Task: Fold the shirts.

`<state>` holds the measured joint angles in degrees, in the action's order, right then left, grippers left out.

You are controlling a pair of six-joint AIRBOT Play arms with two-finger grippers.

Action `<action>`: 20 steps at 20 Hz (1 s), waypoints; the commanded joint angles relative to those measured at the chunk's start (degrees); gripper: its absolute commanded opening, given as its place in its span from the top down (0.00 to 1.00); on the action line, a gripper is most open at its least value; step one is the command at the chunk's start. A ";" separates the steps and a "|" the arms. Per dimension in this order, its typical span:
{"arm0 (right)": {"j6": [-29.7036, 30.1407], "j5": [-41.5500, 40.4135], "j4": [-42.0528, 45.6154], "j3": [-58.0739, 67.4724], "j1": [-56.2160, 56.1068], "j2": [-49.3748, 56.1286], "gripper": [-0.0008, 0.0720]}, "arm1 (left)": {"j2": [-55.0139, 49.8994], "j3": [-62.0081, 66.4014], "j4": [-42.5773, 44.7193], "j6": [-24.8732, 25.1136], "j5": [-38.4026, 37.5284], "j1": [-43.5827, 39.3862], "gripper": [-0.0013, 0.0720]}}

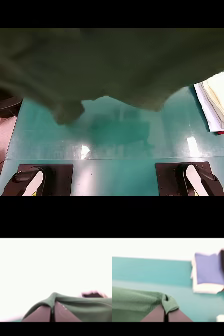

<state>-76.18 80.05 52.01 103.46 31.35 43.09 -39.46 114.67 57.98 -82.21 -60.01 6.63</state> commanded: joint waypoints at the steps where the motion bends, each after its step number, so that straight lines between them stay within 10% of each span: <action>1: -2.99 6.40 0.52 12.57 2.71 3.78 0.96 | -1.75 4.76 3.34 -1.86 -0.22 0.07 0.95; 9: -6.49 10.73 13.31 1.70 -14.73 20.04 0.96 | -20.61 -15.10 -2.36 -3.26 -14.10 -0.20 0.95; 20: -8.35 -0.35 24.02 -9.70 -23.87 48.63 0.96 | -50.69 -27.78 -2.25 -0.79 0.00 -4.44 0.95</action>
<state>-83.59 84.58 74.98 93.84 8.21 86.32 -83.50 85.89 56.23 -83.70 -63.79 1.98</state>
